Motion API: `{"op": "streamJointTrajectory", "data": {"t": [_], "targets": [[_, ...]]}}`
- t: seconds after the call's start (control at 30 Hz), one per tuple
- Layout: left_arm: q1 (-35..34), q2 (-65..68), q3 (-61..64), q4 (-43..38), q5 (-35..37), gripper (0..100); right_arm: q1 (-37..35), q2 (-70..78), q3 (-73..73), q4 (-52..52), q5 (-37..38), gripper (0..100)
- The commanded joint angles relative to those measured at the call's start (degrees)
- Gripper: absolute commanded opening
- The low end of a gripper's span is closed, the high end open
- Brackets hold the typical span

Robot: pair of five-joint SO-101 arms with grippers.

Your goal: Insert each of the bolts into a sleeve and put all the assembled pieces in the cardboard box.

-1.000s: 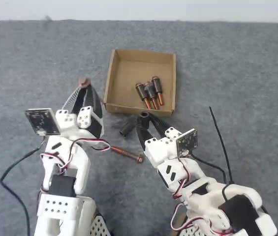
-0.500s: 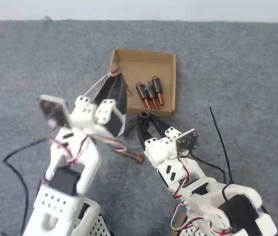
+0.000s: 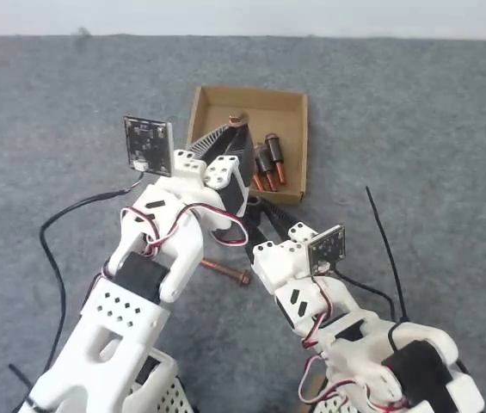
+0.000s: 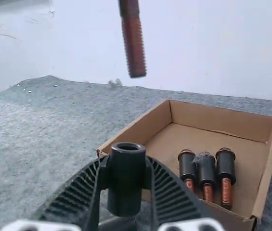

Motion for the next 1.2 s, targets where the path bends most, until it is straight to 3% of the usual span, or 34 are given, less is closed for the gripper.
{"op": "streamJointTrajectory", "data": {"t": [0.0,0.27,1.0,1.17], "targets": [[0.44,0.44,-1.45,0.35,0.09,1,-0.40,-2.51,1.05,0.13,-0.62,0.6],[1.41,5.36,-0.92,0.26,-4.13,1,-0.40,-2.51,1.05,0.13,-0.62,0.6],[1.32,6.07,-1.54,6.51,-4.22,1,-2.15,-2.59,1.05,1.71,1.23,0.6],[1.32,0.97,-4.44,15.47,-4.13,1,-2.07,-2.51,1.05,1.71,3.96,0.6]]}}
